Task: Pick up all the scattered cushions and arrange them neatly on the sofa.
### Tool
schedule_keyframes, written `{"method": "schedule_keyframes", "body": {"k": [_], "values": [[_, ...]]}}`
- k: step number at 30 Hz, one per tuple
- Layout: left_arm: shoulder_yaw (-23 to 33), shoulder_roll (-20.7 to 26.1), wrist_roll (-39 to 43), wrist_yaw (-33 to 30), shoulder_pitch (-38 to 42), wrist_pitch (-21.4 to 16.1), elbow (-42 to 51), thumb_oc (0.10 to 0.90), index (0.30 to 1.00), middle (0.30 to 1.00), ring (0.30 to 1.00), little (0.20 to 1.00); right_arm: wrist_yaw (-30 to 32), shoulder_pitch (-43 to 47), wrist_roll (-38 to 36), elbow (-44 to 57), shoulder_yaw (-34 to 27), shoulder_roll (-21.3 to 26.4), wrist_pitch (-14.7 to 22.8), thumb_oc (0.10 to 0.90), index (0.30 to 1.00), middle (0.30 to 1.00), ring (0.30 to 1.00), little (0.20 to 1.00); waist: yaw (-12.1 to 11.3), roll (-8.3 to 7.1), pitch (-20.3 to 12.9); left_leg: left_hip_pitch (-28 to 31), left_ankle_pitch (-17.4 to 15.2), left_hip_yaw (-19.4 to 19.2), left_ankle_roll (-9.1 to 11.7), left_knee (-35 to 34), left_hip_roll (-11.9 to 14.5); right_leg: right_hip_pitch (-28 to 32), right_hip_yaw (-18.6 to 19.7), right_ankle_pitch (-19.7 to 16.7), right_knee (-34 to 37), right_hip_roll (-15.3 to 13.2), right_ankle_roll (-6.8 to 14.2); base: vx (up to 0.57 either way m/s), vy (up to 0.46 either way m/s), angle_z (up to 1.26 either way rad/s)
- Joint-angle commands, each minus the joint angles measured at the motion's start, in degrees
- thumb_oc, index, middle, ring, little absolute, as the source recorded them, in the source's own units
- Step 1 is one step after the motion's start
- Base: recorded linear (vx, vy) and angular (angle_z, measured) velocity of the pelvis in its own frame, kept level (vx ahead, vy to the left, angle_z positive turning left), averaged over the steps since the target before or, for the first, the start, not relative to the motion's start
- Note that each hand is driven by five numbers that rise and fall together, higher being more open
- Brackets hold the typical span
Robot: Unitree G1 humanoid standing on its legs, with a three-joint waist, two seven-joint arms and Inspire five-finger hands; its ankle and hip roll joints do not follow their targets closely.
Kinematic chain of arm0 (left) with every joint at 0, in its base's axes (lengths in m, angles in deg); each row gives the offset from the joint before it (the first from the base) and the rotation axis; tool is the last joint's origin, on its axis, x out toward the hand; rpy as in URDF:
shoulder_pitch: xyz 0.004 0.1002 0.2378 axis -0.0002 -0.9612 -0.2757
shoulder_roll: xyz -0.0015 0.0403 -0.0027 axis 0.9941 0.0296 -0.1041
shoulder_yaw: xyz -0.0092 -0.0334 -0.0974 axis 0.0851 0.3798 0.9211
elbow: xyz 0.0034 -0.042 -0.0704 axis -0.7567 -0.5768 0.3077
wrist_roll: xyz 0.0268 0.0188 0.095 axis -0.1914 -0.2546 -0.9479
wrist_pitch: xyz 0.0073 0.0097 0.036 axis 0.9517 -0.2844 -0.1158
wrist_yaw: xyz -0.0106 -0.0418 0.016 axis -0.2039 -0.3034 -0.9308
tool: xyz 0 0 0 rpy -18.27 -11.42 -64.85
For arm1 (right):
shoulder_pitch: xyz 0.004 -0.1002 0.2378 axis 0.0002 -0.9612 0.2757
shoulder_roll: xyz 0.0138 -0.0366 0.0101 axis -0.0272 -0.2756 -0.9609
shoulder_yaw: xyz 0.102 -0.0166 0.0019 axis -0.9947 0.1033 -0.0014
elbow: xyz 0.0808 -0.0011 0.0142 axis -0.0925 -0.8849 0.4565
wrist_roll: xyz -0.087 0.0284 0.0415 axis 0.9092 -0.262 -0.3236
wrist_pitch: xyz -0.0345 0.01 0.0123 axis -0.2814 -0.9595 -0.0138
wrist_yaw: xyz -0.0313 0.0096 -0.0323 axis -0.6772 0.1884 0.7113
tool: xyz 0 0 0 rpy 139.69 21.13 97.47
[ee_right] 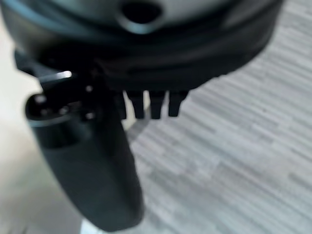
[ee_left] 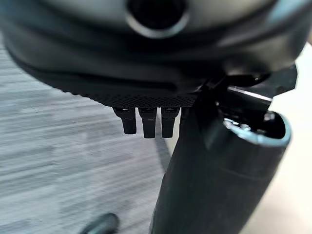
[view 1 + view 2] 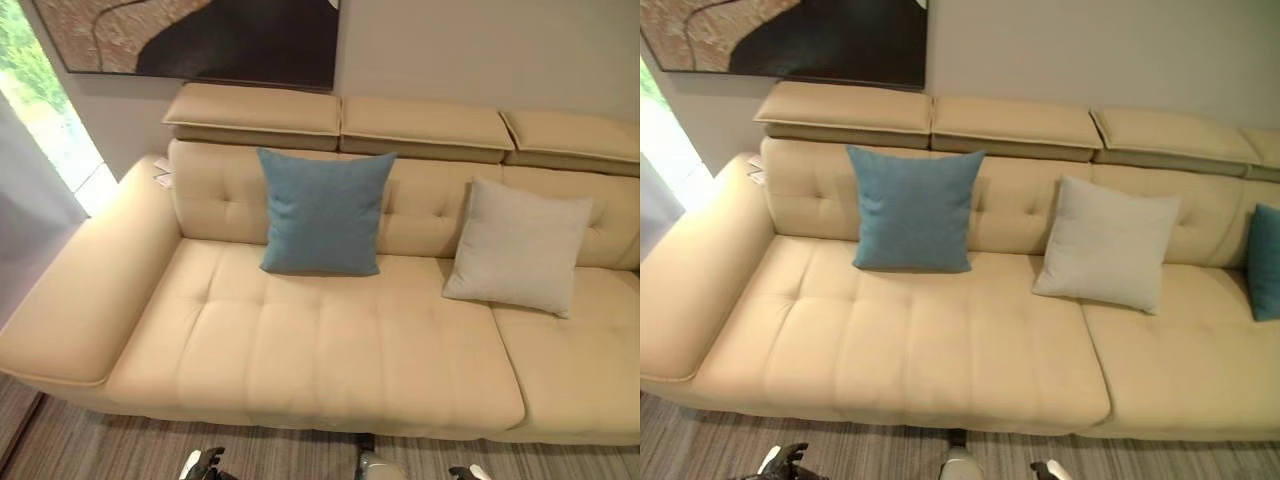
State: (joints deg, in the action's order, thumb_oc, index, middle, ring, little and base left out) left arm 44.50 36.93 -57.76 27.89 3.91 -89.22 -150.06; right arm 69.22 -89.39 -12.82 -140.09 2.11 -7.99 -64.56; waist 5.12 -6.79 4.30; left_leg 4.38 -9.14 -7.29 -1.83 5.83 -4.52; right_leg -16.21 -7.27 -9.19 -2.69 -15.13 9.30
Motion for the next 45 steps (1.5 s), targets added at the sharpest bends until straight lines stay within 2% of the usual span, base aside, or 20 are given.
{"method": "schedule_keyframes", "body": {"k": [1,2,3,4,6,7,8,9,12,25,36,38,40,42,44,45], "values": [[0.87,1.96,-0.66,-0.89,3.04,-1.34,2.1,0.8,0.9,0.9,0.9,0.9,1.34,6.63,0.02,2.1,1.74,4.89,-0.17,0.8,0.9,0.9,0.9,0.9,-0.82,3.12,4.82,-2.81,-4.54,5.58,0.4,5.45,1.71,1.19,2.2,5.6,-7.0,7.24,0.53,-0.32,0.134,-0.03],[0.8,2.09,-0.55,-0.81,2.95,-1.18,2.05,0.8,0.9,0.9,0.9,0.9,1.37,6.49,-0.22,1.98,1.79,4.82,-0.1,0.8,0.9,0.9,0.9,0.9,-1.28,3.44,4.81,-3.4,-4.07,5.51,-0.09,5.55,1.77,1.71,2.04,7.06,-10.58,7.32,-0.17,-0.15,0.063,0.09],[0.81,2.13,-0.55,-0.81,2.96,-1.18,2.04,0.8,0.9,0.9,0.9,0.9,1.37,6.51,-0.22,1.97,1.79,4.78,-0.1,0.8,0.9,0.9,0.9,0.9,-1.22,3.3,4.66,-3.59,-3.84,5.52,-0.11,5.43,1.62,1.51,2.07,6.94,-10.54,7.18,-0.16,-0.18,0.058,0.18],[0.97,2.23,-0.32,-0.62,2.67,-0.79,1.77,0.8,0.9,0.9,0.9,0.9,1.27,6.37,-0.74,1.53,1.84,4.5,0.1,0.8,0.9,0.9,0.9,0.9,-2.08,4.15,4.11,-4.39,-2.57,5.41,-0.62,5.0,2.6,2.54,1.91,9.46,-18.09,7.73,-1.65,-0.11,0.028,0.26],[0.94,2.41,-0.61,-0.42,2.59,-0.72,1.47,0.8,0.9,0.9,0.9,0.9,1.1,6.25,-1.08,1.36,1.73,4.34,0.26,0.8,0.9,0.9,0.9,0.9,-2.42,4.09,3.65,-4.78,-2.21,5.63,-0.6,5.1,2.67,3.83,2.19,10.01,-18.46,7.91,-1.61,-0.08,-0.051,-0.22],[1.09,2.63,-0.88,-0.56,1.96,-0.64,0.92,0.8,0.9,0.9,0.9,0.9,1.3,5.74,-1.01,1.26,1.54,4.05,0.37,0.8,0.9,0.9,0.9,0.9,-3.36,3.06,2.65,-5.83,-2.3,5.61,-0.13,5.86,2.57,8.27,2.77,12.14,-14.61,8.02,-2.25,-0.05,-0.165,-0.62],[1.52,2.45,-0.54,-0.66,1.9,-0.77,1.03,0.8,0.9,0.9,0.9,0.9,1.3,5.77,-1.04,1.35,1.44,3.92,0.26,0.8,0.9,0.9,0.9,0.9,-3.73,2.37,2.05,-6.53,-2.34,5.14,0.21,6.58,2.85,9.41,3.02,12.67,-12.11,8.09,-2.13,-0.03,-0.146,-0.45],[1.51,2.46,-0.54,-0.66,1.89,-0.77,1.04,0.8,0.9,0.9,0.9,0.9,1.3,5.75,-1.04,1.36,1.44,3.9,0.25,0.8,0.9,0.9,0.9,0.9,-3.75,2.38,2.03,-6.56,-2.37,5.13,0.22,6.64,2.88,9.46,3.03,12.62,-12.0,8.13,-2.14,-0.02,-0.092,-0.03],[2.32,2.05,0.13,-0.66,1.66,-0.94,0.4,0.8,0.9,0.9,0.9,0.9,1.51,6.15,-1.17,1.01,1.47,3.94,0.13,0.8,0.9,0.9,0.9,0.9,-4.13,1.59,0.4,-6.88,-2.17,3.16,1.22,7.4,4.2,12.67,2.89,12.88,-4.65,9.24,-2.07,0.02,-0.131,-0.11],[1.3,0.99,-0.69,0.07,1.94,-0.74,0.15,0.8,0.9,0.9,0.9,0.9,1.77,5.1,-0.24,-2.02,1.59,4.16,-0.19,0.8,0.9,0.9,0.9,0.9,-3.72,1.89,-0.27,-3.97,-0.52,2.44,2.79,4.35,5.19,17.79,1.62,10.52,4.35,9.92,-2.32,0.0,-0.025,-0.06],[0.82,1.12,-1.27,0.11,2.2,-0.63,-0.41,0.8,0.9,0.9,0.9,0.9,1.87,5.02,0.11,-2.11,1.8,4.0,-0.46,0.8,0.9,0.9,0.9,0.9,-3.42,1.95,0.26,-3.91,-0.6,2.06,2.65,3.92,4.88,16.92,1.84,9.05,4.42,9.28,-1.8,-0.04,0.034,-0.02],[0.69,1.04,-0.64,-0.28,2.66,-0.96,-0.27,0.8,0.9,0.9,0.9,0.9,1.84,6.04,0.9,-1.98,2.15,4.18,-1.06,0.8,0.9,0.9,0.9,0.9,-3.28,1.98,1.18,-5.63,-0.37,2.46,2.36,4.02,4.03,13.09,2.72,6.82,3.06,8.26,-0.34,-0.15,0.08,-0.07],[0.82,1.05,-0.28,-0.35,2.88,-1.06,-0.15,0.8,0.9,0.9,0.9,0.9,1.96,6.62,1.42,-2.01,2.46,4.17,-1.22,0.8,0.9,0.9,0.9,0.9,-3.36,2.13,1.49,-6.13,-0.12,2.33,2.3,3.62,3.99,11.74,2.98,6.1,2.28,7.82,0.38,-0.15,0.051,-0.26],[0.6,1.65,-0.25,-0.35,3.27,-1.1,0.41,0.8,0.9,0.9,0.9,0.9,1.73,7.35,2.29,-2.04,2.98,4.17,-1.51,0.8,0.9,0.9,0.9,0.9,-3.48,2.64,2.09,-7.23,0.59,2.26,1.87,2.85,4.36,9.37,2.83,6.48,-0.7,7.09,0.73,-0.22,0.063,-0.55],[0.28,2.41,-0.55,-0.3,3.89,-0.97,0.78,0.8,0.9,0.9,0.9,0.9,1.76,7.93,2.31,-1.78,3.11,4.29,-1.59,0.8,0.9,0.9,0.9,0.9,-4.59,3.55,2.45,-8.67,1.35,1.62,1.1,2.76,4.88,11.14,0.62,10.38,-5.02,6.25,0.01,-0.19,0.061,-0.17],[0.28,2.42,-0.55,-0.3,3.91,-0.97,0.78,0.8,0.9,0.9,0.9,0.9,1.75,7.94,2.31,-1.78,3.1,4.28,-1.59,0.8,0.9,0.9,0.9,0.9,-4.55,3.5,2.34,-8.82,1.53,1.63,1.09,2.66,4.82,11.0,0.61,10.28,-4.96,6.2,0.01,-0.11,0.036,-0.34]]}}
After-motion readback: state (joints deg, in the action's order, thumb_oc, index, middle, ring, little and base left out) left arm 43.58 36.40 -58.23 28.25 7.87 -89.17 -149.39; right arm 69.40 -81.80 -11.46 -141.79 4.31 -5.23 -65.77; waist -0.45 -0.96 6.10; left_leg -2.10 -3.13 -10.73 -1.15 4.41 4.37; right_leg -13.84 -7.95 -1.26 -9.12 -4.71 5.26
